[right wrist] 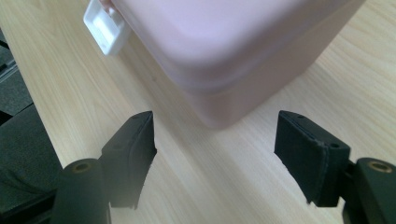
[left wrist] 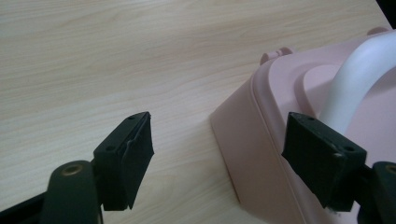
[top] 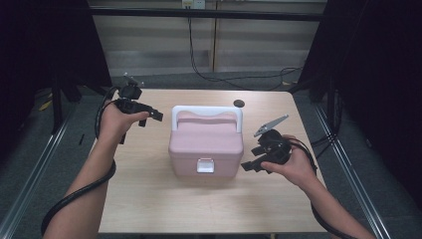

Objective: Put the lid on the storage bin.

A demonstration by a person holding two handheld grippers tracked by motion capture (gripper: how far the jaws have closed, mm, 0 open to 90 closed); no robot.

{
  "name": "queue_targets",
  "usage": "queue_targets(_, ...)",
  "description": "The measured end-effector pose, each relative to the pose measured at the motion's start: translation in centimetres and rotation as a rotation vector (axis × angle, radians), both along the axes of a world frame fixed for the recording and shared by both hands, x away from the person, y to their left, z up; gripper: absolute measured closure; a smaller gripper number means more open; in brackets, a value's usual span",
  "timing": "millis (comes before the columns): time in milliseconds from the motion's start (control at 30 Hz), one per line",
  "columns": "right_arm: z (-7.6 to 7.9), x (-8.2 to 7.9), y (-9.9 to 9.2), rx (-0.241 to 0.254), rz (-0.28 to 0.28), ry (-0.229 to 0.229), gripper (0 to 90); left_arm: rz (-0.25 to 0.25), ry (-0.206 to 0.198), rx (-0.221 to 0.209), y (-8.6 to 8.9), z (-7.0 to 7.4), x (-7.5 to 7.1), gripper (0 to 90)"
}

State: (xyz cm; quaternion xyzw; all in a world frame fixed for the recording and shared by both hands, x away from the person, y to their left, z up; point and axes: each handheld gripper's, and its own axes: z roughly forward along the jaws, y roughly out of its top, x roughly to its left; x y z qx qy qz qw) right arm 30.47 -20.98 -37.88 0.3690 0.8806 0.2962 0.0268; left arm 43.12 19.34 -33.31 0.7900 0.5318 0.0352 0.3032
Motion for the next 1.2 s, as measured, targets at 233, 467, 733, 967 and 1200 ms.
queue_targets(233, -1.0, -0.7, -0.9, 0.003, -0.011, -0.008, 24.4, -0.005, 0.011, -0.009, 0.9, -0.7, -0.4, 20.3)
queue_targets(467, -2.1, -1.5, -1.5, -0.02, 0.0, 0.004, 20.5, 0.013, 0.023, -0.035, 2.0, -1.6, -0.7, 20.0)
queue_targets(733, -3.2, -2.1, -2.8, -0.008, -0.023, 0.019, 19.7, 0.015, 0.039, -0.039, 3.1, -2.6, -1.1, 20.2)
queue_targets(967, -4.5, -2.6, -3.5, -0.012, -0.027, 0.037, 19.4, 0.015, 0.059, -0.034, 3.6, -3.7, -1.6, 20.9)
queue_targets(1200, -5.7, -3.1, -4.5, 0.002, -0.062, 0.045, 19.5, 0.014, 0.067, -0.03, 4.2, -4.6, -2.0, 21.3)
